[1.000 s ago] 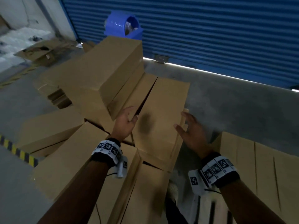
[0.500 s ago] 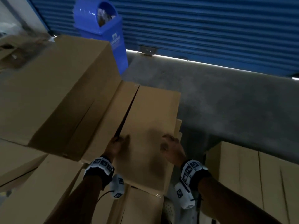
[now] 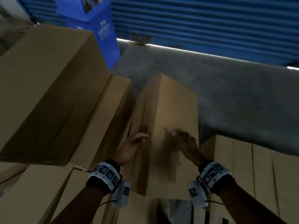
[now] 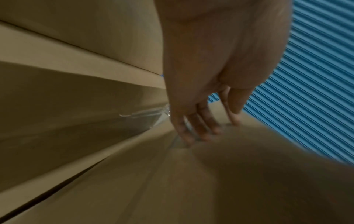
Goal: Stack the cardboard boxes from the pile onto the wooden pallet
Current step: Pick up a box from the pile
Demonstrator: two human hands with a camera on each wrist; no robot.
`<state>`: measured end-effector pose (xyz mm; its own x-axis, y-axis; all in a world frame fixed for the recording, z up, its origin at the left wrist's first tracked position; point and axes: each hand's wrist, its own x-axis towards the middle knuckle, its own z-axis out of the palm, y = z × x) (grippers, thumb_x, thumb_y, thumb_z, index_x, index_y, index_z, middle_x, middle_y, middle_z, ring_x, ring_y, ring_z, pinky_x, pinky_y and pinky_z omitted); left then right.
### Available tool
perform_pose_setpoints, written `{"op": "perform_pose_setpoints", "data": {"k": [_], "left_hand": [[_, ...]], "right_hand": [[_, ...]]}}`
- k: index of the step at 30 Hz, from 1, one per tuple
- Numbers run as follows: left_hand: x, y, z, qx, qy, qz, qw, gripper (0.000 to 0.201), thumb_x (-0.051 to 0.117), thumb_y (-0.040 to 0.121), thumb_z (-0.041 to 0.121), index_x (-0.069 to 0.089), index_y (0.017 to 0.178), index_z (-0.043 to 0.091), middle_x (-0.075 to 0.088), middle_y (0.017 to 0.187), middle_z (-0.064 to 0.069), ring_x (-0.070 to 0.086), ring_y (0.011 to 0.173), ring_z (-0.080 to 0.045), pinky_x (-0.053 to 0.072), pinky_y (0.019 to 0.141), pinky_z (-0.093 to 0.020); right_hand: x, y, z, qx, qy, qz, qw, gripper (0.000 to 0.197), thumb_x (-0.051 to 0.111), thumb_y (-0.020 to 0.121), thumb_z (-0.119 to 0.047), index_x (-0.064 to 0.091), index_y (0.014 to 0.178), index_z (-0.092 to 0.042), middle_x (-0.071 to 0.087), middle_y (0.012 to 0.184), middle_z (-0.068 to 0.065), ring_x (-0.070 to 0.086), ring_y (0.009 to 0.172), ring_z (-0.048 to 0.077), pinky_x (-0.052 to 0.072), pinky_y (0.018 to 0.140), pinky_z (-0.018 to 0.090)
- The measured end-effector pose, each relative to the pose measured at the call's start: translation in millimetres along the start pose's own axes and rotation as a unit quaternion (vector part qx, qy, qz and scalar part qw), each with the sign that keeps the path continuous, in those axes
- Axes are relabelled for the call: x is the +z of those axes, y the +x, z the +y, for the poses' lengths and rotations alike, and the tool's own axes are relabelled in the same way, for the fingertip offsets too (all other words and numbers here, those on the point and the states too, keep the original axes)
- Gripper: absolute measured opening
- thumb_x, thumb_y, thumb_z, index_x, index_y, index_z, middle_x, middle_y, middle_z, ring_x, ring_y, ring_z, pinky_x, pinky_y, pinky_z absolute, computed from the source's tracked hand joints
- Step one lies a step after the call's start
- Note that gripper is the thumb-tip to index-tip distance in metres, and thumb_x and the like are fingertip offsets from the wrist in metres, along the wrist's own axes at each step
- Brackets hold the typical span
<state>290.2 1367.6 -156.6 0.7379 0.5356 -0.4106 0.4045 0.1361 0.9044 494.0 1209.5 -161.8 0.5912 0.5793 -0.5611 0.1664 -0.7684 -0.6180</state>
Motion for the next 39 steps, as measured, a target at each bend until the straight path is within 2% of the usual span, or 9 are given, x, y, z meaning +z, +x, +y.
{"op": "perform_pose_setpoints", "data": {"k": [5,8,11,13,16,21,27,34,39], "left_hand": [[28.0,19.9,7.3,0.017,0.06,-0.084,0.995,0.024,0.053,0.1,0.001,0.068,0.117,0.009,0.069,0.103,0.005,0.066,0.095,-0.005,0.049,0.081,-0.016],[29.0,40.6,-8.4,0.005,0.115,0.068,0.991,0.02,0.06,0.097,0.005,0.067,0.11,0.018,0.068,0.103,0.005,0.065,0.099,-0.014,0.05,0.083,-0.017],[17.8,63.4,-34.9,-0.096,0.055,0.195,0.975,0.027,0.07,0.093,0.024,0.062,0.117,0.013,0.067,0.113,-0.004,0.065,0.108,-0.027,0.054,0.085,-0.035],[14.8,78.0,-51.9,-0.209,-0.031,0.183,0.96,0.055,0.072,0.088,0.049,0.061,0.128,0.012,0.067,0.122,-0.011,0.064,0.111,-0.033,0.054,0.078,-0.036],[22.0,92.7,-60.3,-0.243,-0.044,0.132,0.96,0.072,0.064,0.079,0.073,0.065,0.123,0.016,0.067,0.124,-0.013,0.064,0.111,-0.034,0.052,0.097,-0.046],[42.8,61.8,-4.7,-0.194,0.02,0.165,0.967,0.065,0.06,0.093,0.058,0.048,0.142,0.016,0.056,0.133,-0.006,0.055,0.122,-0.036,0.045,0.105,-0.048],[59.9,-12.3,38.4,-0.069,0.031,0.202,0.976,0.058,0.058,0.1,0.04,0.042,0.149,0.012,0.049,0.149,-0.012,0.046,0.135,-0.029,0.032,0.099,-0.03],[67.6,-131.4,40.6,0.127,0.011,0.222,0.967,0.036,0.064,0.096,0.037,0.054,0.125,0.017,0.065,0.117,0.005,0.062,0.108,-0.014,0.051,0.089,-0.033],[78.7,-250.4,41.4,0.24,-0.024,0.194,0.951,0.028,0.065,0.098,0.025,0.053,0.123,0.023,0.067,0.114,0.01,0.066,0.103,-0.004,0.053,0.082,-0.019]], "right_hand": [[4.7,0.3,-14.7,-0.016,-0.001,0.001,1.0,0.119,0.051,0.066,-0.089,0.016,0.154,-0.017,0.027,0.151,0.017,0.035,0.135,0.042,0.039,0.108,0.055],[3.5,14.4,-3.1,-0.013,-0.02,0.004,1.0,0.115,0.058,0.071,-0.08,0.003,0.156,-0.027,0.021,0.154,0.013,0.034,0.134,0.044,0.043,0.104,0.057],[-8.5,17.1,10.0,0.0,0.014,-0.001,1.0,0.109,0.058,0.079,-0.072,-0.002,0.157,-0.026,0.019,0.157,0.011,0.033,0.137,0.042,0.04,0.108,0.056],[-17.2,16.3,19.6,0.006,0.05,0.013,0.999,0.098,0.059,0.089,-0.059,-0.001,0.158,-0.023,0.02,0.159,0.009,0.032,0.14,0.038,0.038,0.111,0.048],[-30.1,14.8,27.9,0.009,0.137,0.026,0.99,0.08,0.06,0.095,-0.039,0.013,0.157,-0.023,0.04,0.15,0.005,0.046,0.132,0.033,0.045,0.104,0.044],[-31.3,-12.1,44.6,-0.015,0.212,0.04,0.976,0.078,0.065,0.093,-0.024,0.017,0.153,-0.034,0.061,0.121,-0.006,0.062,0.098,0.009,0.057,0.081,0.034],[-31.6,-84.0,57.4,-0.079,0.176,0.073,0.979,0.092,0.067,0.093,-0.023,0.002,0.157,-0.031,0.047,0.129,-0.007,0.048,0.114,0.014,0.048,0.091,0.034],[-15.8,-194.0,62.6,-0.124,0.194,0.194,0.954,0.087,0.078,0.083,-0.022,0.023,0.15,-0.026,0.054,0.122,-0.006,0.055,0.116,0.021,0.046,0.081,0.025],[15.9,-314.3,72.8,-0.153,0.283,0.26,0.91,0.093,0.075,0.067,-0.032,0.029,0.147,-0.026,0.052,0.132,-0.003,0.051,0.123,0.025,0.049,0.099,0.048]]}}
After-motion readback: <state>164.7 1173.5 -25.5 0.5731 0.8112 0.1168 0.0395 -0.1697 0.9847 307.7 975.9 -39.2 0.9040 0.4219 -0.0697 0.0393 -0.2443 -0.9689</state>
